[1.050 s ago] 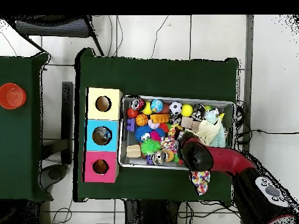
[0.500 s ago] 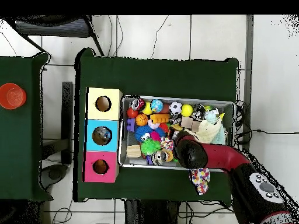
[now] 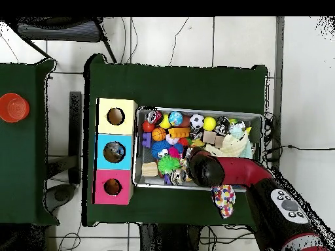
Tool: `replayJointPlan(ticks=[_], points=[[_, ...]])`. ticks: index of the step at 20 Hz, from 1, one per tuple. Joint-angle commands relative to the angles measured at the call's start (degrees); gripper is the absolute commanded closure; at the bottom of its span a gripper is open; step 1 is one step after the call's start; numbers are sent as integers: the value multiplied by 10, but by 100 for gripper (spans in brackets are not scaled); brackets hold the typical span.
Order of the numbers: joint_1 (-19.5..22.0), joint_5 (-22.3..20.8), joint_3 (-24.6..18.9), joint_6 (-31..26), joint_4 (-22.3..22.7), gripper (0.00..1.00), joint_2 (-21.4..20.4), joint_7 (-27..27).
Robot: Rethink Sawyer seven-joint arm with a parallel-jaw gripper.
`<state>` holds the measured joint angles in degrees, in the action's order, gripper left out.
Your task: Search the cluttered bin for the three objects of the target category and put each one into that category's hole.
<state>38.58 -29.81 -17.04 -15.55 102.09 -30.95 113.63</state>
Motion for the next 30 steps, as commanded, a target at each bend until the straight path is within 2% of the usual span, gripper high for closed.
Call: replayJointPlan(ticks=[1, 18, 30], points=[[6, 9, -7, -37, -30, 0, 13, 10], [-12, -23, 30, -39, -61, 0, 22, -7], [18, -26, -2, 23, -40, 0, 38, -1]])
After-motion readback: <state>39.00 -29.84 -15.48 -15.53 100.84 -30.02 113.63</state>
